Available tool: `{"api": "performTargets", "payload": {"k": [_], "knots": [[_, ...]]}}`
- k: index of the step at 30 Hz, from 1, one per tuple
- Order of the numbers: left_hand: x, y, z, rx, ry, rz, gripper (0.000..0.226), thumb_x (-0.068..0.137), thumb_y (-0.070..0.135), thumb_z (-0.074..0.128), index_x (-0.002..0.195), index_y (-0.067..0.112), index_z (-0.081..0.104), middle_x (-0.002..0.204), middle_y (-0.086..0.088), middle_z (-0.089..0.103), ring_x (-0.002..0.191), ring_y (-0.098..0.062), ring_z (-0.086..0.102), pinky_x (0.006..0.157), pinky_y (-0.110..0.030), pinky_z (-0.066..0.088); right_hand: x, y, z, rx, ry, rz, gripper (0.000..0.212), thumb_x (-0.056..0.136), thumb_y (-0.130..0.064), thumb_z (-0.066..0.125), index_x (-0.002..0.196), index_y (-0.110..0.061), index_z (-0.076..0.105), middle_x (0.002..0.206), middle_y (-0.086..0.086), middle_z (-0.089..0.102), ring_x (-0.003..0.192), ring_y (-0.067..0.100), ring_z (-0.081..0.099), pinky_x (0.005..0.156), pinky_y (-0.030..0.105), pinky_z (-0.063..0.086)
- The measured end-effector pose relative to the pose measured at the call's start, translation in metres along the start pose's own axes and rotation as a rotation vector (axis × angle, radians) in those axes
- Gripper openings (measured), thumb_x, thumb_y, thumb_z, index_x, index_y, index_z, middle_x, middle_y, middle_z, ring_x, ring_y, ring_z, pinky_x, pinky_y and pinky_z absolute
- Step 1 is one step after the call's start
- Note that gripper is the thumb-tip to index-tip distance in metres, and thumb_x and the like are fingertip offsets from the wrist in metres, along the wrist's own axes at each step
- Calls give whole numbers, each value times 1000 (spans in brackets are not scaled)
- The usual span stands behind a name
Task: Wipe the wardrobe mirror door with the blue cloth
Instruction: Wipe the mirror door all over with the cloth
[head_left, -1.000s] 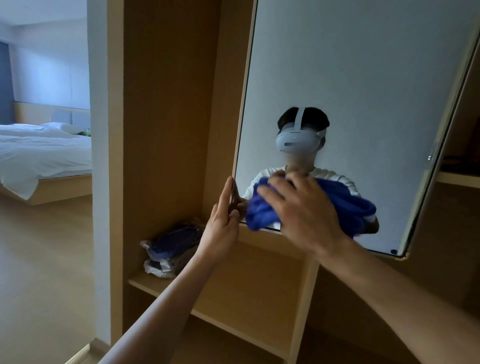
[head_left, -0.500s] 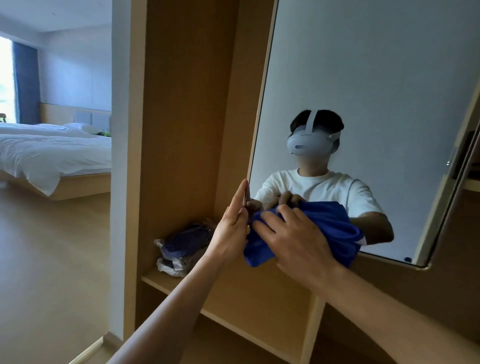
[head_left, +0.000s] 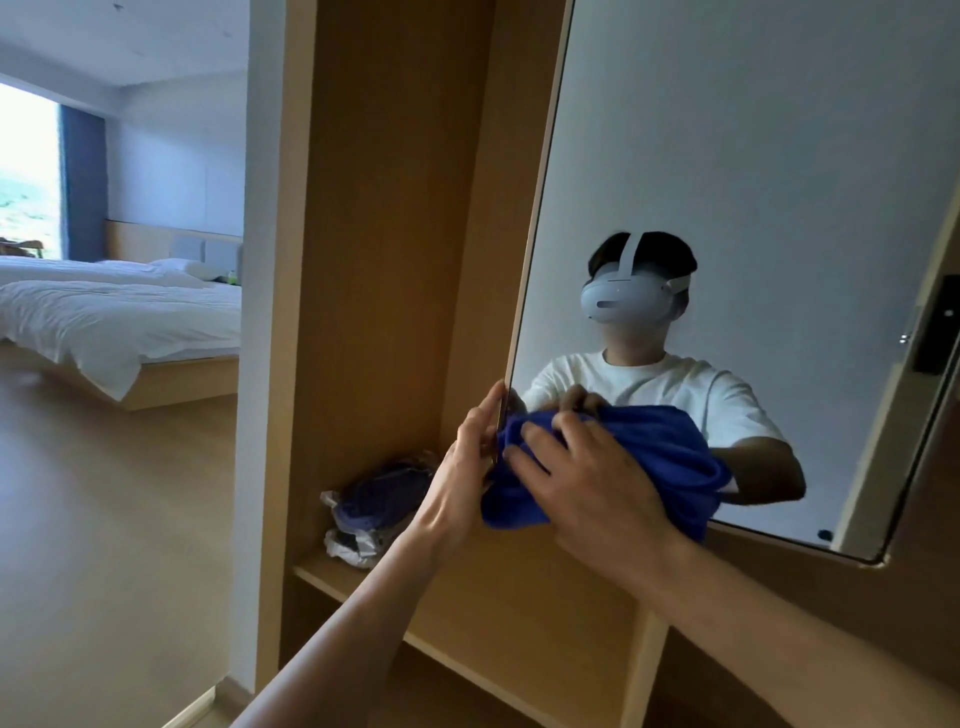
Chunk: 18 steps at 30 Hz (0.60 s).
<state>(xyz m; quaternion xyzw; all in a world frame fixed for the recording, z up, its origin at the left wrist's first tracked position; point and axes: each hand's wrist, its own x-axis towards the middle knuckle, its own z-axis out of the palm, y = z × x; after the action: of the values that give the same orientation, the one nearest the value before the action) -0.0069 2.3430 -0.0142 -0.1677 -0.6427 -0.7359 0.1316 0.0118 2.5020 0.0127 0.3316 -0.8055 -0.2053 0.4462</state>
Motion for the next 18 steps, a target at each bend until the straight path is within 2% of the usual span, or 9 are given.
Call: {"api": "performTargets", "payload": {"k": [2, 4, 7, 9, 11, 13, 16, 17, 18], "knots": [[1, 1, -2, 12, -1, -16, 44, 105, 63, 19, 139, 63, 46, 142, 8, 61, 130, -9, 58, 109, -35, 46, 0, 2, 2, 18, -19, -53, 46, 72, -14, 73, 118, -16, 67, 117, 10, 67, 105, 33, 59, 88, 43, 53], [2, -1, -4, 5, 9, -13, 45, 103, 67, 21, 138, 63, 49, 140, 11, 63, 129, -8, 59, 114, -40, 44, 12, 10, -5, -16, 23, -60, 44, 76, -14, 72, 119, -16, 66, 116, 10, 67, 105, 33, 59, 87, 44, 52], [2, -2, -4, 42, 16, -27, 55, 95, 76, 20, 134, 58, 54, 131, 17, 68, 129, -3, 58, 121, -41, 34, 47, 37, -28, -125, 91, 14, 49, 80, -12, 57, 129, -12, 61, 121, 14, 64, 105, 37, 54, 90, 50, 49], [3, 0, -5, 74, 2, -36, 63, 94, 77, 15, 141, 56, 50, 136, 17, 66, 131, -3, 56, 121, -39, 33, 75, 60, -46, -166, 139, 101, 52, 78, -8, 61, 130, -12, 59, 122, 12, 63, 104, 36, 52, 88, 49, 46], [3, 4, -7, 84, -4, -49, 63, 97, 73, 9, 146, 54, 44, 135, 16, 66, 129, -3, 57, 115, -35, 36, 96, 74, -58, -173, 185, 151, 53, 72, -7, 67, 124, -12, 62, 115, 10, 65, 98, 35, 52, 82, 45, 44], [4, 6, -9, 93, 12, -69, 66, 98, 71, 6, 147, 49, 46, 120, 21, 72, 117, 3, 63, 104, -28, 41, 98, 71, -57, -152, 174, 135, 52, 71, -8, 69, 122, -13, 62, 112, 10, 66, 97, 34, 52, 82, 46, 44], [4, 5, -10, 38, 10, -93, 62, 102, 64, 3, 129, 46, 56, 98, 26, 76, 94, 13, 68, 78, -8, 49, 68, 42, -34, -113, 99, 83, 51, 79, -13, 62, 130, -14, 58, 119, 11, 62, 104, 37, 50, 92, 52, 46], [5, 6, -12, 3, 9, -106, 60, 102, 64, 4, 125, 46, 56, 100, 22, 76, 92, 12, 69, 72, -7, 50, 52, 27, -23, -87, 69, 69, 51, 80, -16, 63, 131, -14, 58, 121, 12, 62, 108, 40, 50, 95, 53, 46], [8, 6, -13, -28, 15, -127, 61, 102, 65, 5, 127, 44, 56, 109, 16, 75, 95, 7, 70, 74, -11, 53, 36, 11, -12, -51, 29, 55, 52, 79, -18, 68, 131, -15, 58, 123, 12, 61, 112, 41, 50, 96, 53, 48]]}}
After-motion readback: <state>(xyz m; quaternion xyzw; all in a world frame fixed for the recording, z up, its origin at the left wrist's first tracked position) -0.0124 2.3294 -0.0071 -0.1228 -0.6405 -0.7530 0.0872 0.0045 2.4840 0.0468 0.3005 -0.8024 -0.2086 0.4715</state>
